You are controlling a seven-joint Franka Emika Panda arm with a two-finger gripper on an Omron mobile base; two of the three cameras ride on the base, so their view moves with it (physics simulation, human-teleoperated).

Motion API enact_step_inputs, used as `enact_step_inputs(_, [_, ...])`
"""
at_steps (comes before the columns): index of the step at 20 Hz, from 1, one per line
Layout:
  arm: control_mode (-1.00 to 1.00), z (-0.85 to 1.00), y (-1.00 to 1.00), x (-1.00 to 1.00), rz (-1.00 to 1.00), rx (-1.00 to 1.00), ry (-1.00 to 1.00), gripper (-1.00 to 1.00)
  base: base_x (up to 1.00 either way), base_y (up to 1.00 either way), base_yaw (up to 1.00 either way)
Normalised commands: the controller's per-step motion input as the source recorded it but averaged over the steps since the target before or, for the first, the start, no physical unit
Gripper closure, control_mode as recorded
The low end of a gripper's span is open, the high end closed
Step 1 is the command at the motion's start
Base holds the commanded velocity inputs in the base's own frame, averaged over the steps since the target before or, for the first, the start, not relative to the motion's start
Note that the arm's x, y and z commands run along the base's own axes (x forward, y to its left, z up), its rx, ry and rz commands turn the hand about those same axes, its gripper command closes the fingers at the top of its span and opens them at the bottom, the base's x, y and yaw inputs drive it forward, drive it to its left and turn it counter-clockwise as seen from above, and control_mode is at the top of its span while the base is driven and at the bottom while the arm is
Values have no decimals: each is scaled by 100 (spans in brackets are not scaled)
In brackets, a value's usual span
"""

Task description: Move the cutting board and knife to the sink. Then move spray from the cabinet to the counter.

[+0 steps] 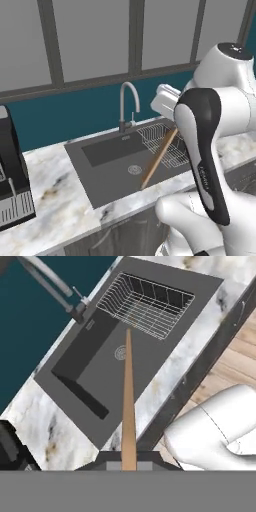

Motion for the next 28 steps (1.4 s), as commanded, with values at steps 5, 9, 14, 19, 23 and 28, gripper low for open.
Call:
enact_step_inputs(5, [-100, 6, 16, 19, 2, 44, 0, 100, 0, 0, 0])
enact_step_inputs(9, [-100, 7, -4, 37, -2, 23, 0, 100, 0, 0, 0])
enact_step_inputs(14, [-100, -17, -10, 20, -1, 4, 0, 100, 0, 0, 0])
enact_step_inputs(19, [-100, -51, 0, 13, -10, -1, 0, 100, 0, 0, 0])
enact_step_inputs(23, [-100, -59, -6, 0, -16, -1, 0, 100, 0, 0, 0])
enact_step_inputs(28, [-100, -57, -18, 3, -14, 0, 0, 100, 0, 0, 0])
